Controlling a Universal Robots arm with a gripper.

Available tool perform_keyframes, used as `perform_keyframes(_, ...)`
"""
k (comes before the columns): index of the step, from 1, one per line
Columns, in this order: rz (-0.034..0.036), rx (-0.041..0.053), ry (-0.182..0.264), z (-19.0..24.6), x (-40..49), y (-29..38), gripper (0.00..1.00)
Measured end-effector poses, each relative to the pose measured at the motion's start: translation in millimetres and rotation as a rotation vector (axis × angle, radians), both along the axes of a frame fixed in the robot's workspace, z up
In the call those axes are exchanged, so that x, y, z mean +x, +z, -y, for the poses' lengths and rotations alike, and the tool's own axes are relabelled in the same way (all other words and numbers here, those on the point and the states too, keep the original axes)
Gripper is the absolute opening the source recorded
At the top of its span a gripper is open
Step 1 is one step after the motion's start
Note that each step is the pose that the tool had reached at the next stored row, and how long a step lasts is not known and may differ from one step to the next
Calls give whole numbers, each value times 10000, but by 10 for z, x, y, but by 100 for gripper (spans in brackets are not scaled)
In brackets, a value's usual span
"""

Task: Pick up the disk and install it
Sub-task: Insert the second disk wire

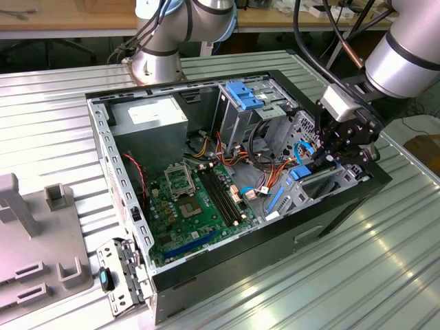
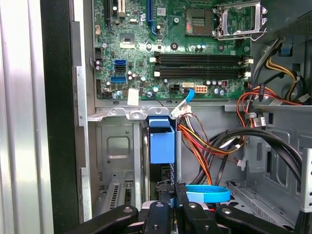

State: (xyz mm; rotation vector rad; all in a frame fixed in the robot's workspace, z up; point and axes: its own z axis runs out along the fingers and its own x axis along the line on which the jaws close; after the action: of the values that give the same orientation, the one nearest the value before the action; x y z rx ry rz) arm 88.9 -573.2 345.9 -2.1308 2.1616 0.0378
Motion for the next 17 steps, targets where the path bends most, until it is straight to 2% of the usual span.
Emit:
perform_keyframes(11,0,3,-85,-3,0,-3,16)
perform_keyframes(17,-2,74,-85,-3,0,-37,16)
